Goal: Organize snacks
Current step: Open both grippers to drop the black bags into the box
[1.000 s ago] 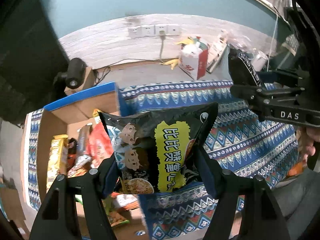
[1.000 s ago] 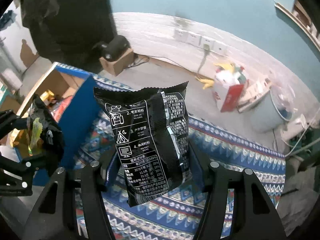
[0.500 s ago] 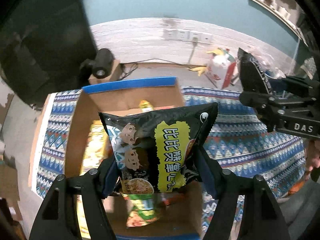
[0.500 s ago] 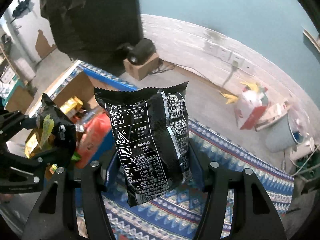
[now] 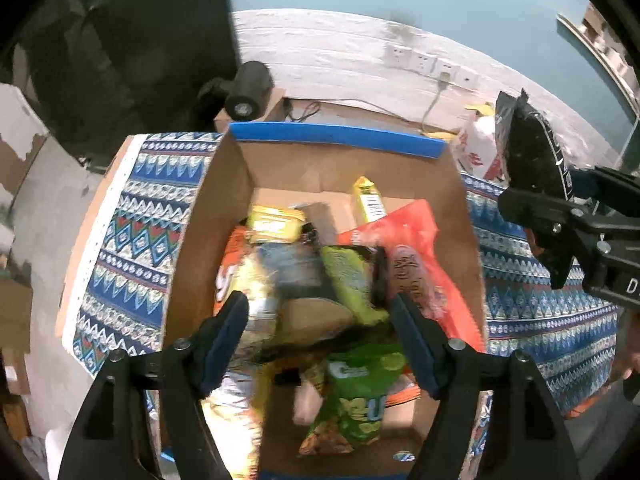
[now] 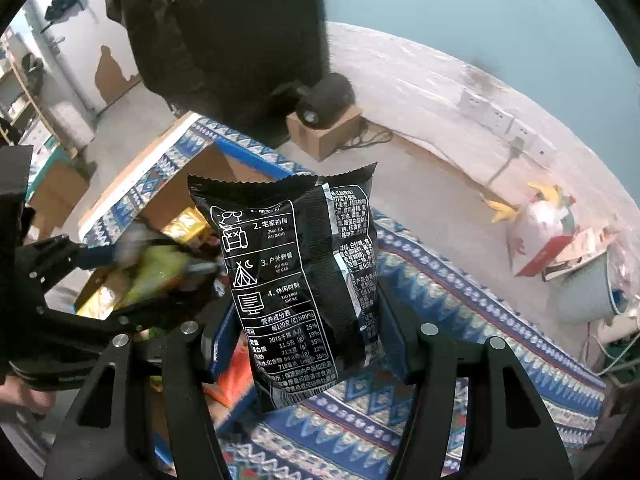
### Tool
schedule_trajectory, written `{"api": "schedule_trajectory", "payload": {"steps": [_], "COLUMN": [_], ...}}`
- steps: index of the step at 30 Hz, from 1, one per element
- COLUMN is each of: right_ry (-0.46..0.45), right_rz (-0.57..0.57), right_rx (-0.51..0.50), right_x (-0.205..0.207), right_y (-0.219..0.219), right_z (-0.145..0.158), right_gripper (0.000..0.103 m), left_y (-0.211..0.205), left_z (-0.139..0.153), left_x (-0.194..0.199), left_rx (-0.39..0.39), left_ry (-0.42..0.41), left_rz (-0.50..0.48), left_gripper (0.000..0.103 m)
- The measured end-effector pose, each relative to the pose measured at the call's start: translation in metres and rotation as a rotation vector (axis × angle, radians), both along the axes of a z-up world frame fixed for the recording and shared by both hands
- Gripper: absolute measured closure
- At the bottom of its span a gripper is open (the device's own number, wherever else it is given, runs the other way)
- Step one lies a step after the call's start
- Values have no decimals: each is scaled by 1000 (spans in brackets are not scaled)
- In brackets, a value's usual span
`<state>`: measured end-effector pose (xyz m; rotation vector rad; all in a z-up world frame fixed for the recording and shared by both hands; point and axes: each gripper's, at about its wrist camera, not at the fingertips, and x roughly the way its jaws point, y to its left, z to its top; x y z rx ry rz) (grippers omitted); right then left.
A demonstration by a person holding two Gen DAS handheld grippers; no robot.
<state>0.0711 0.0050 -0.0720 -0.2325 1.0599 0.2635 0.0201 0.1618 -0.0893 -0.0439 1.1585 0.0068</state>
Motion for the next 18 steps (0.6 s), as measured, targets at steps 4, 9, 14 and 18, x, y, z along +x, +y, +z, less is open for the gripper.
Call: {"api": "schedule_trajectory", "payload": {"steps": [4,9,14,18], "right_ry": [29,49,58,53], "right_rz": [15,30,53,56], "right_rx": [19,30,24,44], "right_x": [8,18,21,21], "right_y": [14,30,42,43], "right_z": [-10,-21,-30,-27], "right_gripper": [42,42,42,32], "left_y": [13,25,34,39], "left_z": [5,10,9,14], "left_x": [-2,-7,-12,-17], "left_rx": [0,8,3,-6], "left_ry": [-3,-5,15,13], "left_rz": [40,71,93,115], "left_gripper": [21,21,21,21]}}
